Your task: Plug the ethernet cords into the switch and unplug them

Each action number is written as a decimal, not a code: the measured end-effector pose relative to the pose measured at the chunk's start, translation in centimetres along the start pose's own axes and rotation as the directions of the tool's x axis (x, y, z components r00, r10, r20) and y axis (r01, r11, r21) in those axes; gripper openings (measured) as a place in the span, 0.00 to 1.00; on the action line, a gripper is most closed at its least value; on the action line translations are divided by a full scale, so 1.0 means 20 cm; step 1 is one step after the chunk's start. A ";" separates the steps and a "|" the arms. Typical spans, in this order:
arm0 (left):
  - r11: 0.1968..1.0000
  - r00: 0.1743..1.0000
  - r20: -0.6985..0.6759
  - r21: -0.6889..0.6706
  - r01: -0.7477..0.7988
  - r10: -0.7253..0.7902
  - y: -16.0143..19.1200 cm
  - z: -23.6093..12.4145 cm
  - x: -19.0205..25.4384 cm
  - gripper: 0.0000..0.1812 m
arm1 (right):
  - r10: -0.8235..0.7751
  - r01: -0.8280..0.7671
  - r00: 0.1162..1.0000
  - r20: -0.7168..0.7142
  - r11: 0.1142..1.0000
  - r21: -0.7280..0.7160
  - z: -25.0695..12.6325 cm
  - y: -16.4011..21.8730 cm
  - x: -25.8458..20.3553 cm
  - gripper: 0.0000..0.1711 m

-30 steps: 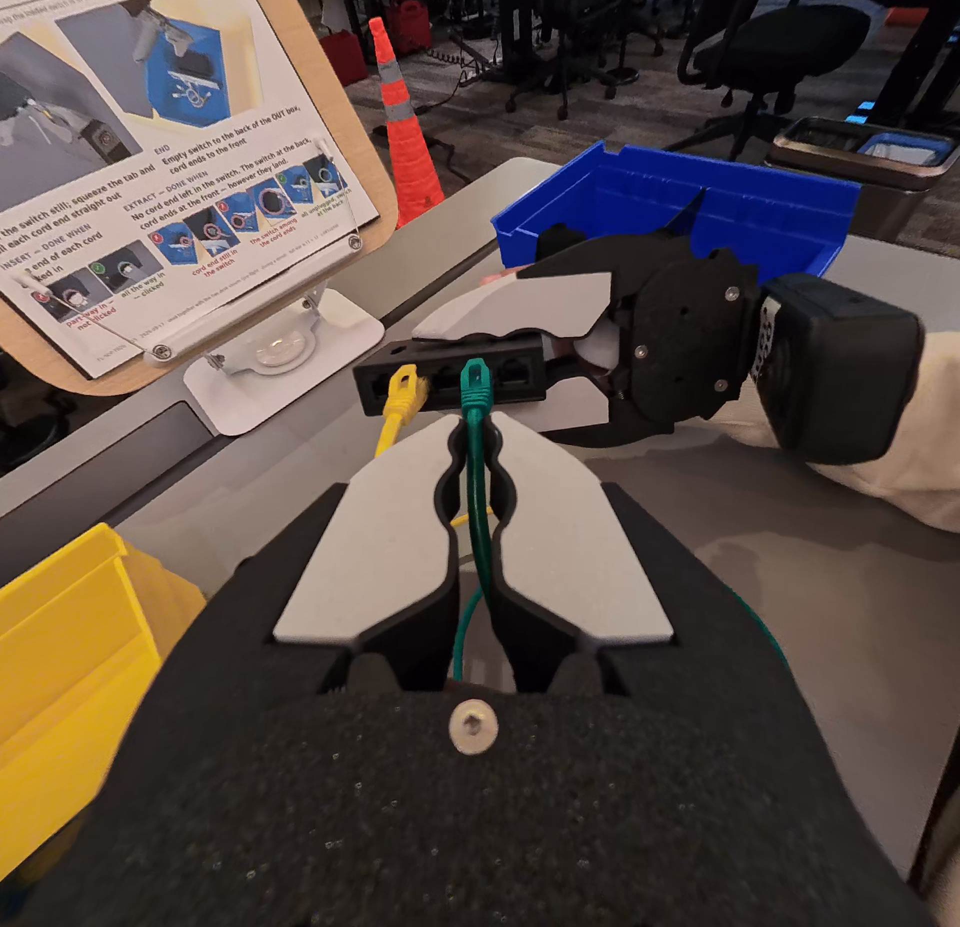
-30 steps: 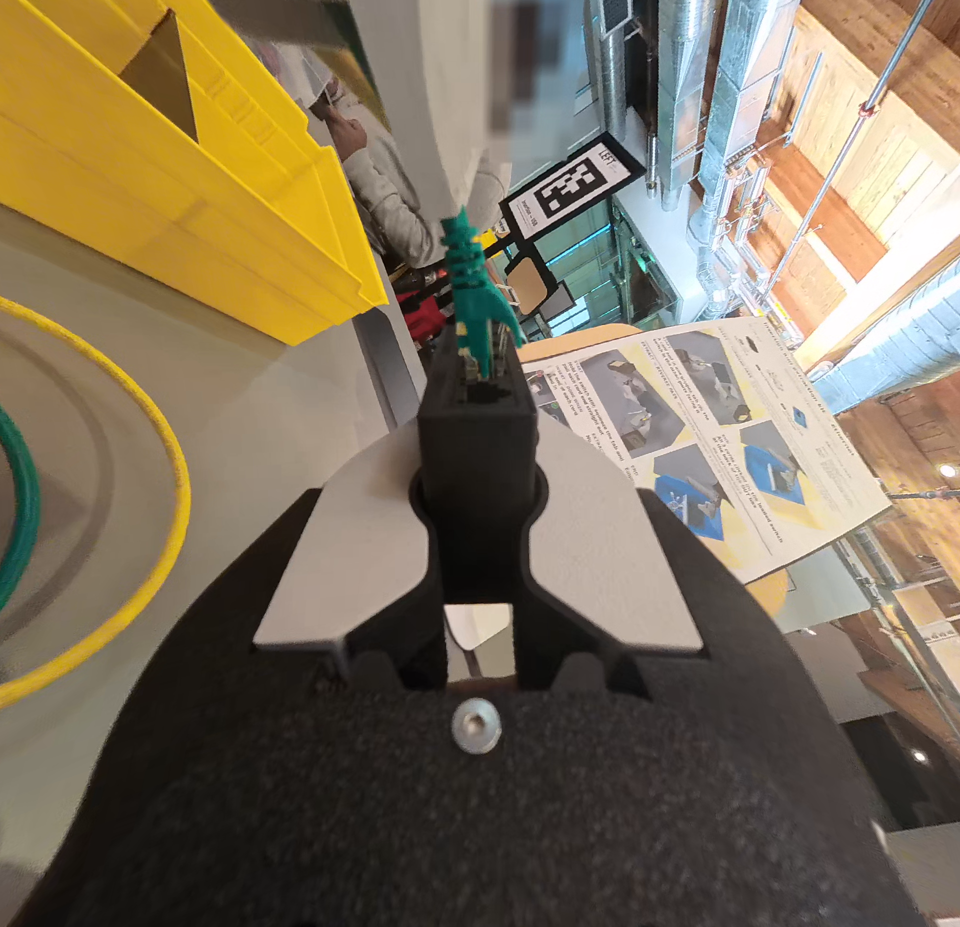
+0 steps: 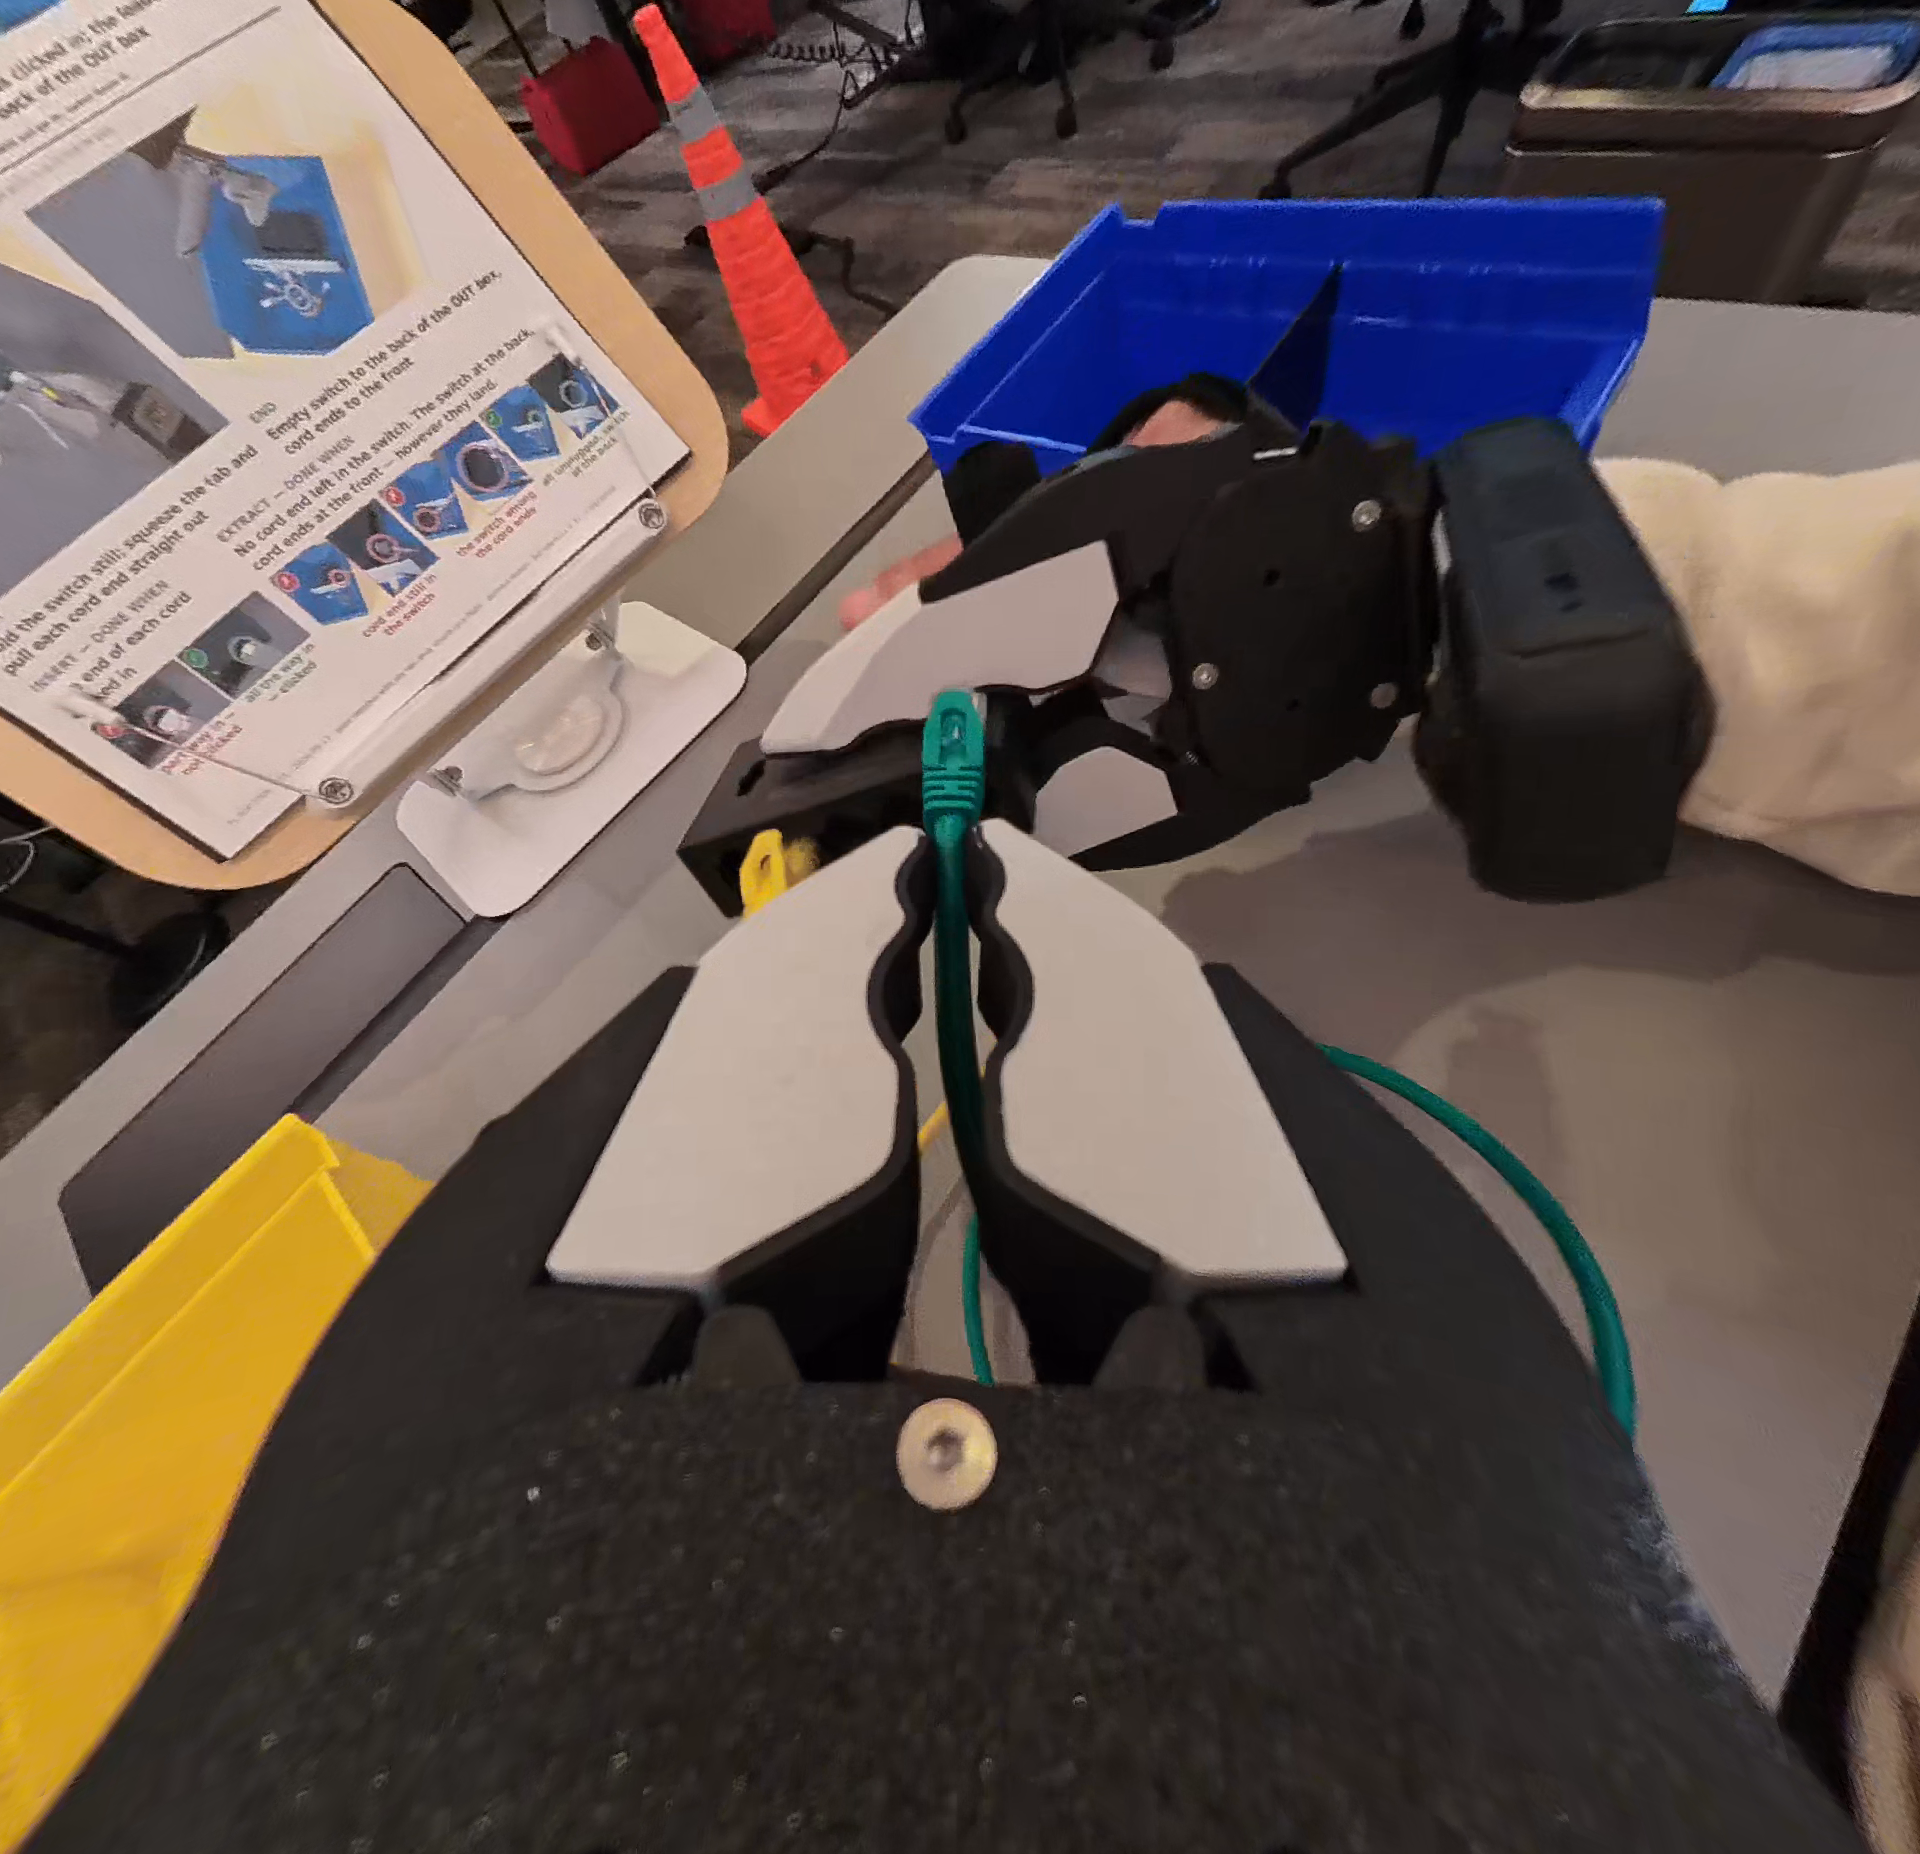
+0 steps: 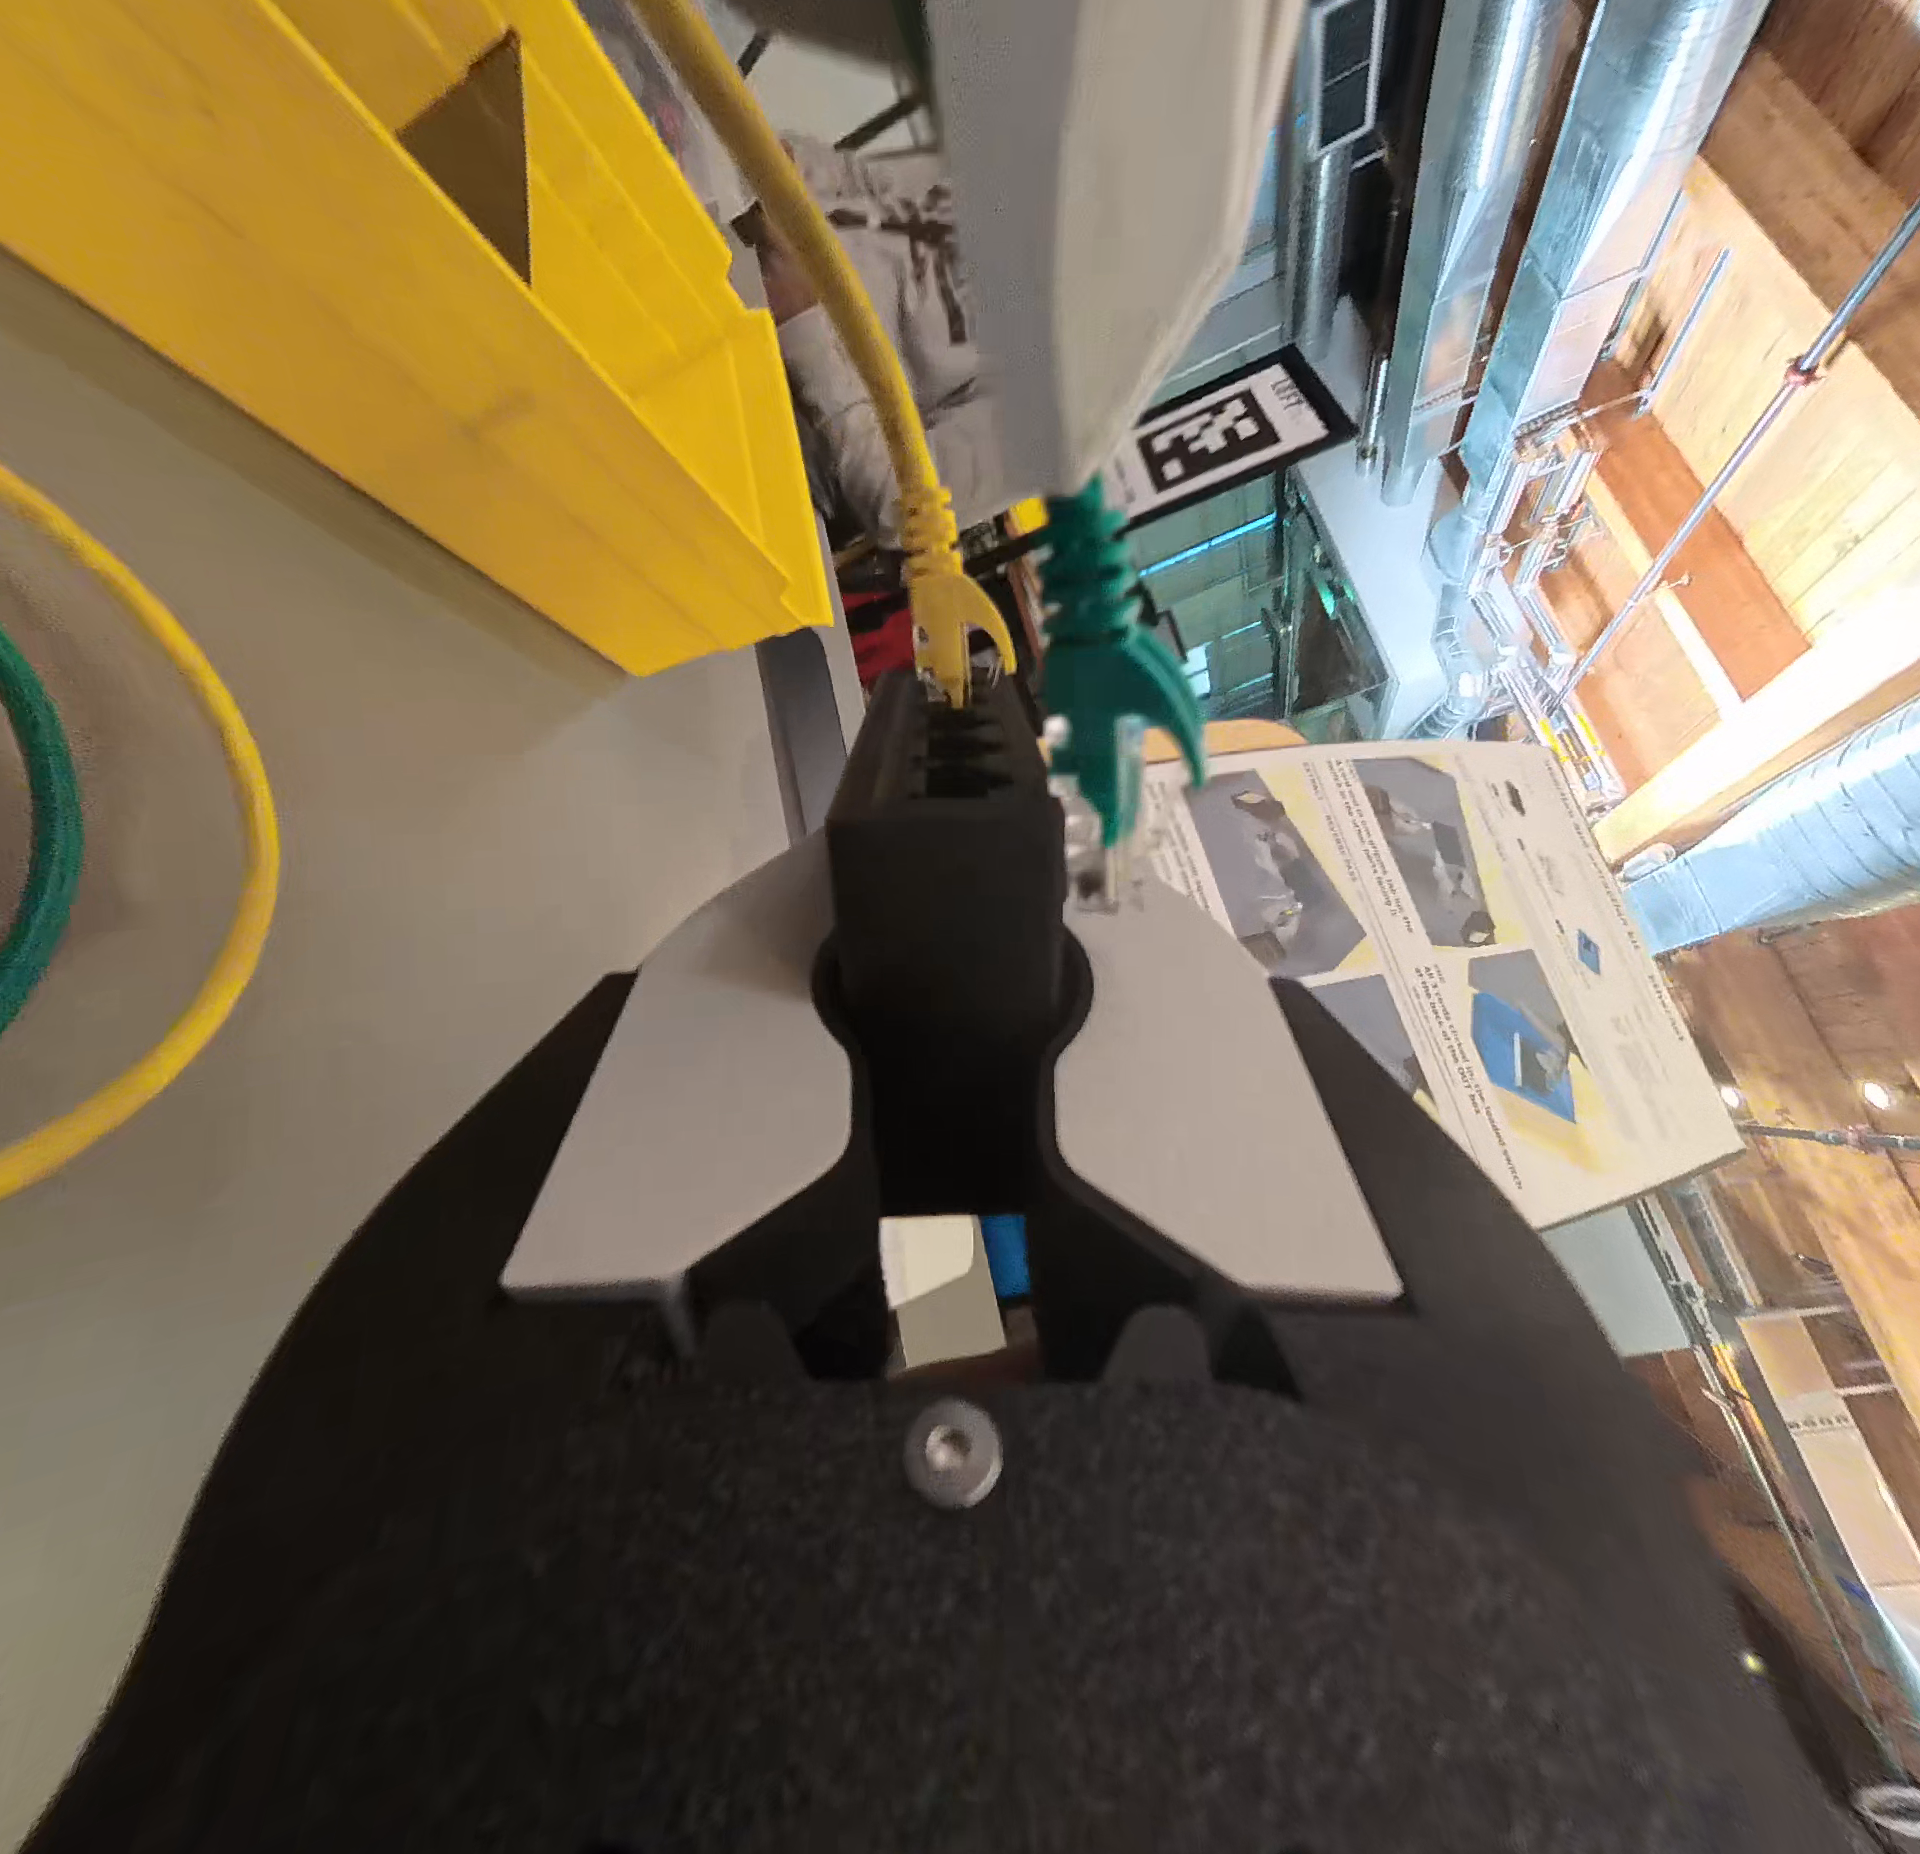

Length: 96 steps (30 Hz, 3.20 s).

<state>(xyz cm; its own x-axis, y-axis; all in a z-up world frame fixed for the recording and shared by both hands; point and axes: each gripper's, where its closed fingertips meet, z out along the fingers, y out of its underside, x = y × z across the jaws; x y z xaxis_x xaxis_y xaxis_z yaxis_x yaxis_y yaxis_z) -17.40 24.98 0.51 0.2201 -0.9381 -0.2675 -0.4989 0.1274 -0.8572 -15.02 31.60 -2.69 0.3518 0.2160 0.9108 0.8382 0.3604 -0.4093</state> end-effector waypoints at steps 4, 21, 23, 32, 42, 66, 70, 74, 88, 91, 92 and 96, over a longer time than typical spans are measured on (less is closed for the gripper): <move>0.999 0.999 0.048 -0.048 0.005 -0.002 0.01 -0.06 -0.05 0.03 | 0.002 -0.003 1.000 -0.026 1.000 -0.028 0.00 0.06 0.02 0.18; 0.980 0.981 -0.054 -0.082 0.181 -0.186 0.07 -0.04 -0.05 0.02 | -0.019 0.020 0.998 -0.059 1.000 0.011 -0.01 0.00 0.03 0.18; 0.970 0.969 -0.070 -0.067 0.232 -0.237 0.07 -0.03 -0.06 0.02 | 0.000 0.001 0.998 -0.061 1.000 0.012 -0.01 0.01 0.03 0.18; 0.949 0.947 -0.050 -0.011 0.316 -0.316 0.06 0.00 -0.09 0.03 | 0.005 -0.006 0.997 -0.075 1.000 -0.011 0.00 0.03 0.04 0.18; 0.921 0.921 -0.050 0.014 0.388 -0.387 0.07 0.02 -0.09 0.02 | 0.000 -0.004 0.996 -0.087 0.999 -0.054 0.01 0.07 0.05 0.18; 0.981 0.979 0.074 -0.027 0.192 -0.189 0.05 0.03 -0.07 0.03 | 0.020 -0.020 0.998 -0.056 1.000 0.013 -0.02 0.01 0.03 0.16; 0.979 0.978 0.053 -0.021 0.203 -0.201 0.07 0.04 -0.07 0.02 | 0.022 -0.021 0.998 -0.055 1.000 0.018 -0.02 0.01 0.02 0.16; 0.979 0.978 0.031 -0.006 0.205 -0.205 0.05 0.04 -0.06 0.02 | 0.042 -0.040 0.998 -0.048 0.998 0.039 -0.03 -0.01 0.01 0.16; 0.964 0.968 -0.074 0.104 0.245 -0.238 0.01 -0.14 -0.01 0.13 | -0.063 0.062 0.998 -0.015 0.997 -0.053 0.00 0.07 -0.01 0.18; 0.938 0.961 -0.105 0.210 0.275 -0.258 0.08 -0.36 0.09 0.13 | -0.042 0.041 0.999 -0.006 0.997 -0.060 -0.01 0.09 0.03 0.18; 0.925 0.946 -0.143 0.208 0.317 -0.292 0.16 -0.41 0.15 0.13 | -0.045 0.045 0.999 0.000 0.997 -0.060 -0.02 0.09 0.03 0.18; 0.867 0.876 -0.062 0.125 0.483 -0.479 0.69 -0.49 0.19 0.14 | -0.063 0.063 0.998 -0.006 0.995 -0.077 -0.03 0.10 0.05 0.18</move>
<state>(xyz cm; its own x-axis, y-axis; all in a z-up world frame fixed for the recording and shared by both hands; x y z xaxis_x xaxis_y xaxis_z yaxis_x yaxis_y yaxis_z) -31.71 19.96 -8.07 0.3793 -0.9026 0.2033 -0.2217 -0.3020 -0.9272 -12.70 32.01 -2.56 0.3006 0.1869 0.9353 0.8883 0.3022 -0.3459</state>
